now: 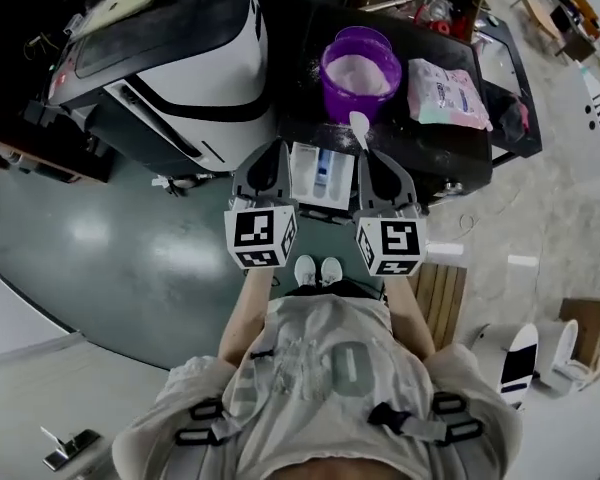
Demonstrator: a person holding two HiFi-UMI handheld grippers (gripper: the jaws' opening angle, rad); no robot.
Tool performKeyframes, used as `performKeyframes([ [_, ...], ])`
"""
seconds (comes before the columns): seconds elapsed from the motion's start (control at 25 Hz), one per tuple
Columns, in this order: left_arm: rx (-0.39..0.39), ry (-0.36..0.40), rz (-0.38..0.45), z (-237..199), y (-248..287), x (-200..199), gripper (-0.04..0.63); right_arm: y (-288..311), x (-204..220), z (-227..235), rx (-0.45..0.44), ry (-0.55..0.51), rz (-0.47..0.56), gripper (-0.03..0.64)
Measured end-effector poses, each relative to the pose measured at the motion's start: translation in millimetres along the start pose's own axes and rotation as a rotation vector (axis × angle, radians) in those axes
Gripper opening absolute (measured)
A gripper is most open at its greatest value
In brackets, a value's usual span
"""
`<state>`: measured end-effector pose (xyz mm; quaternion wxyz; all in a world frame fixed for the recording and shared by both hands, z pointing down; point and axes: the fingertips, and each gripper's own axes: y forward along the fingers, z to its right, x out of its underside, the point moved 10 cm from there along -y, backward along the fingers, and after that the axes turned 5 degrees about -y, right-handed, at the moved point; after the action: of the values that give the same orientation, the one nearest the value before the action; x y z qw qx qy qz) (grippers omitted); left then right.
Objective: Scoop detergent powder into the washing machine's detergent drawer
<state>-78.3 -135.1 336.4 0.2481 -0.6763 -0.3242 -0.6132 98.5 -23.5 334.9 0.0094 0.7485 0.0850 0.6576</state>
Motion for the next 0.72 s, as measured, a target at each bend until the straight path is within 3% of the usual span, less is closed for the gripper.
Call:
performKeyframes([
  [0.4,0.175,0.037,-0.034,67.1,48.5,8.8,0.02,-33.1,19.8,62.0,0.166,0.053,-0.02,0.011],
  [0.72,0.181,0.055,-0.035,99.7,57.5,20.5,0.02,-57.9,31.9,92.1,0.195,0.08,0.001,0.011],
])
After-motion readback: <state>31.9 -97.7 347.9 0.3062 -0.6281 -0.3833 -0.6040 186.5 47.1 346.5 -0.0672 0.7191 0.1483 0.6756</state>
